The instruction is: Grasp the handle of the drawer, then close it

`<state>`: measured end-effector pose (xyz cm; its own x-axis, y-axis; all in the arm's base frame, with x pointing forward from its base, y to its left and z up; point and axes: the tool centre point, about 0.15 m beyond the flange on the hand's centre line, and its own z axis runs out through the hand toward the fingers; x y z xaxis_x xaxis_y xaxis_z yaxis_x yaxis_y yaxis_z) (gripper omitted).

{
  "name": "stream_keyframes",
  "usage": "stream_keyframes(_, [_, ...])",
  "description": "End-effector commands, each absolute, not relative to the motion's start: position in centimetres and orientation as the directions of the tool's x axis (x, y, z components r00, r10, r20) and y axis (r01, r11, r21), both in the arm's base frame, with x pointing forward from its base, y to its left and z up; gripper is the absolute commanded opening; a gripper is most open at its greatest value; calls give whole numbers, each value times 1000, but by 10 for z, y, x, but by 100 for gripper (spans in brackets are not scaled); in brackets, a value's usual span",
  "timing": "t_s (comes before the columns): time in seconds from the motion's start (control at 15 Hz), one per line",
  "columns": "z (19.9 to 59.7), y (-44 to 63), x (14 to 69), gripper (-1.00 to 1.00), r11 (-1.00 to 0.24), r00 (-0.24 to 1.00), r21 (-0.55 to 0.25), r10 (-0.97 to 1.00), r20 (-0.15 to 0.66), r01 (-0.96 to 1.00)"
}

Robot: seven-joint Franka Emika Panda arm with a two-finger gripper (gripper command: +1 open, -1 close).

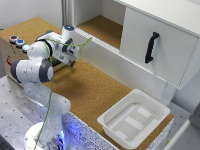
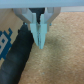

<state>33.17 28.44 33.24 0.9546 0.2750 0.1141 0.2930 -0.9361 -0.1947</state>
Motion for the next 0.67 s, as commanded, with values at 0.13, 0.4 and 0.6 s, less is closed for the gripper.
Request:
stream_keyframes(0.13, [338, 363, 330, -100, -928, 942, -166, 319, 107, 334])
stream_keyframes(0.4, [346, 335, 326, -100, -948, 960, -170, 252, 122, 271])
stream_keyframes(0.6, [359, 307, 319, -100, -963, 971, -159, 195, 141, 217])
